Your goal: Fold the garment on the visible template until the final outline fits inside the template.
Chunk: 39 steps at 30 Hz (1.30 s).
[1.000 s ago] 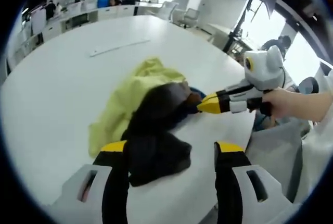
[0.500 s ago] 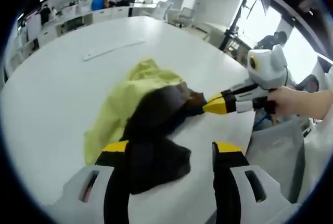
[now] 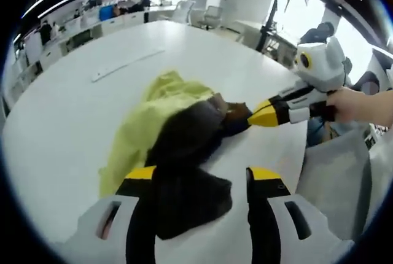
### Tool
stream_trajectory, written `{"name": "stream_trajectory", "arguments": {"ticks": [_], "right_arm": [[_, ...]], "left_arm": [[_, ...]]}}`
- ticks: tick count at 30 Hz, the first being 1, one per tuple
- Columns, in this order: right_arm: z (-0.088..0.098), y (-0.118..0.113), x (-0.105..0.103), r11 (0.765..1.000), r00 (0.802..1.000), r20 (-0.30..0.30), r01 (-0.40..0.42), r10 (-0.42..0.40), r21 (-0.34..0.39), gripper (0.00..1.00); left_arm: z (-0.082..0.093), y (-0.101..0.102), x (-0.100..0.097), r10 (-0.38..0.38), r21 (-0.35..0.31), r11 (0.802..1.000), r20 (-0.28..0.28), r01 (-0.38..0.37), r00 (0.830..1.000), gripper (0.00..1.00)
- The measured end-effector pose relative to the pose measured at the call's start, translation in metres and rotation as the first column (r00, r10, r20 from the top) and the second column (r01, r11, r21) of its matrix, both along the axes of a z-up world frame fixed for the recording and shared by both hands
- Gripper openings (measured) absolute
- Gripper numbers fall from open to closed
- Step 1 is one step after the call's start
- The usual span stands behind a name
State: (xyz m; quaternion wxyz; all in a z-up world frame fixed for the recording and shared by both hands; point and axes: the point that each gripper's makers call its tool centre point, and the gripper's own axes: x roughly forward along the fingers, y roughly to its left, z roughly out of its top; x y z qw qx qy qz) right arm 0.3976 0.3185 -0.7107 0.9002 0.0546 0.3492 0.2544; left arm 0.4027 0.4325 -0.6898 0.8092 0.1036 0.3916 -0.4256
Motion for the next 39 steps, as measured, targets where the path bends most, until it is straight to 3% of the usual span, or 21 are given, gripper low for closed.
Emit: {"name": "stream_trajectory", "arguments": {"ticks": [11, 25, 39], "right_arm": [[0.004, -0.006, -0.003, 0.999, 1.000, 0.017, -0.018, 0.019, -0.032, 0.01], [0.004, -0.007, -0.002, 0.999, 1.000, 0.018, -0.019, 0.020, -0.034, 0.01], [0.004, -0.009, -0.004, 0.999, 0.999, 0.016, -0.027, 0.028, -0.045, 0.01]], "left_arm": [[-0.002, -0.020, 0.002, -0.043, 0.000, 0.999, 0.024, 0.043, 0.999, 0.54], [-0.004, -0.050, 0.006, -0.108, 0.000, 0.994, 0.098, 0.108, 0.989, 0.52], [-0.003, -0.066, 0.019, -0.167, 0.052, 0.986, 0.223, 0.160, 0.960, 0.44]]}}
